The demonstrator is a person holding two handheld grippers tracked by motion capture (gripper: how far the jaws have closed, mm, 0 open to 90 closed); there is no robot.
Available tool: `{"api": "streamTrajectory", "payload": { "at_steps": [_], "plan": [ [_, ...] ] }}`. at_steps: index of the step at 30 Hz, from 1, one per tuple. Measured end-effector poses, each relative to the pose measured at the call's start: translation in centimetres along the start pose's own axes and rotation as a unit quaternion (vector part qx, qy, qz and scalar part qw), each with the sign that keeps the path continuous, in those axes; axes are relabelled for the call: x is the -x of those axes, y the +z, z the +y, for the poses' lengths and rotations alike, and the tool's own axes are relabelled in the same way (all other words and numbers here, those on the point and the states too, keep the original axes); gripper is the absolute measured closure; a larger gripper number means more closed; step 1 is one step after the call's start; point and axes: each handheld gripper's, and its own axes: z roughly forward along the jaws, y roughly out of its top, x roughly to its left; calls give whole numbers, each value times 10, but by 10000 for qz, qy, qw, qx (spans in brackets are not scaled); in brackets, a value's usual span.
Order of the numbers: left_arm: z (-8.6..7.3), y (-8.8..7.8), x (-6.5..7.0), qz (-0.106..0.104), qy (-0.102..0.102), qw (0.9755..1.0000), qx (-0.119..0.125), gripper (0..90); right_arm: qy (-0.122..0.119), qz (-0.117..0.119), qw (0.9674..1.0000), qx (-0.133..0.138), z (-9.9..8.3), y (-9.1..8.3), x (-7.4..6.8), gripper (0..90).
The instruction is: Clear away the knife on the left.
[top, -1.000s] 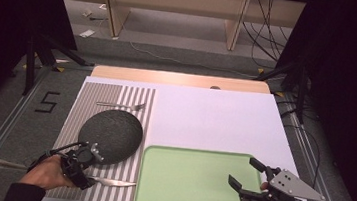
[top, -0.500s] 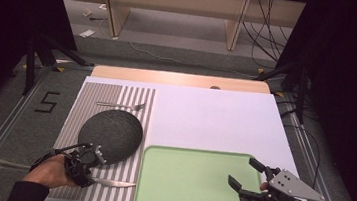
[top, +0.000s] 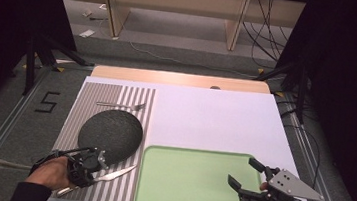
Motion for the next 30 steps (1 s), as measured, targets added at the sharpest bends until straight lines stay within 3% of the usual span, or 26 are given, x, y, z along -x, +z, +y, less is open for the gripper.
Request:
{"api": "streamTrajectory", "payload": {
  "at_steps": [4,10,14,19,25,30],
  "plan": [
    [2,0,0,14,-31,10000,-62,794,-1,-12,10000,-20,0,0,0,178],
    [-2,0,-5,-153,-279,9995,80,795,11,-12,10000,0,0,-1,1,180],
    [-1,-2,-3,-142,-206,9997,12,796,3,-23,10000,-6,0,0,1,180],
    [0,-11,-2,-221,-326,9990,224,797,15,-8,10000,-6,0,0,1,180],
    [6,-23,-1,-472,-608,9946,698,797,12,-15,10000,1,0,-1,1,180],
    [13,-35,1,-598,-826,9882,1144,797,11,-10,10000,5,0,-1,1,180]
  ]
}}
